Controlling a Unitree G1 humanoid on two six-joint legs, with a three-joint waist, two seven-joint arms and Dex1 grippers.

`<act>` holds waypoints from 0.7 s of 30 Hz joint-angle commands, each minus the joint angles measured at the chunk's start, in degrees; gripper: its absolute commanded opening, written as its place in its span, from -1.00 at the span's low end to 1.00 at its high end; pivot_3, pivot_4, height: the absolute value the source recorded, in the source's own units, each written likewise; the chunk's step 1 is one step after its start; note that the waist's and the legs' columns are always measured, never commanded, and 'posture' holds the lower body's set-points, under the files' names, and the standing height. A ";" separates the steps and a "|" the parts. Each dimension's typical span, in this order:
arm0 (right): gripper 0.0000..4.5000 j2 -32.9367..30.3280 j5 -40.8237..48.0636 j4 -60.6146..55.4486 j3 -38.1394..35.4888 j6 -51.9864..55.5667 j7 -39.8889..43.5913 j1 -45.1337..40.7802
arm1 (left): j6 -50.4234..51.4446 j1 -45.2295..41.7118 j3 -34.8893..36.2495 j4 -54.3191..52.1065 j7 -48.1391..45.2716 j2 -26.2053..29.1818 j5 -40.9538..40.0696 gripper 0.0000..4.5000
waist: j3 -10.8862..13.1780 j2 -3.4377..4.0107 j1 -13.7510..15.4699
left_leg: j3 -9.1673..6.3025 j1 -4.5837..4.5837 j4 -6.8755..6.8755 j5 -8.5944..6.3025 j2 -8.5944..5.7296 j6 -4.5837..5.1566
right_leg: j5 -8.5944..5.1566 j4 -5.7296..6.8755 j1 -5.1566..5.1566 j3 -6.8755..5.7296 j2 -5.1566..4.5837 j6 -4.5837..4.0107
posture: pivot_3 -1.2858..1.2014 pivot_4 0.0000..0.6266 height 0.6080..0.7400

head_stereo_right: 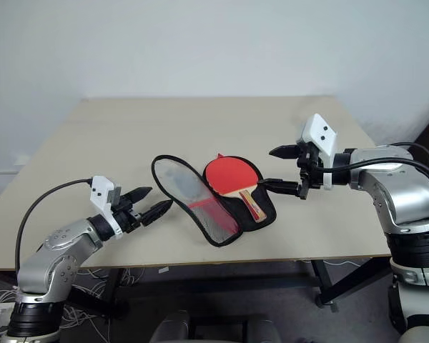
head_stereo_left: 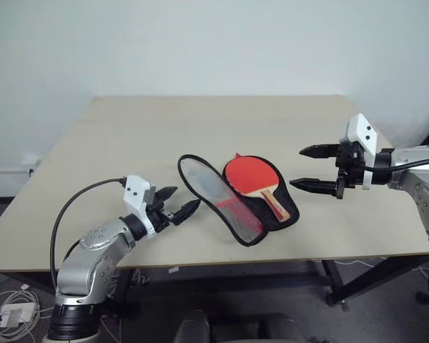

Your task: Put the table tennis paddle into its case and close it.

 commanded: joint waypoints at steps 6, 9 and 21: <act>1.00 -0.18 -0.88 0.68 0.05 -2.08 -0.09 -2.10 | 6.70 1.01 0.78 -1.63 4.53 -6.31 -6.18 -0.29 | 0.00 -0.02 0.04 | -0.02 0.00 0.03 0.00 -0.01 0.00 | 0.01 0.00 0.04 -0.01 0.00 -0.01 | 0.03 -1.00 0.14; 1.00 0.12 -1.01 0.68 0.21 -1.97 -0.50 -2.21 | 7.50 0.91 -0.21 -2.37 5.25 -7.57 -6.41 -0.77 | 0.00 -0.02 0.02 | -0.02 0.00 0.03 0.00 -0.01 0.00 | 0.01 0.00 0.04 -0.01 0.00 -0.01 | 0.03 -1.00 0.14; 1.00 0.76 -1.11 1.16 0.66 -2.07 -1.40 -2.01 | 7.84 -10.84 -6.69 1.30 5.85 -14.81 -6.55 -0.97 | 0.00 -0.03 0.05 | -0.04 0.00 0.08 0.01 -0.03 -0.01 | 0.04 -0.01 0.10 -0.03 0.00 -0.07 | 0.03 -1.00 0.14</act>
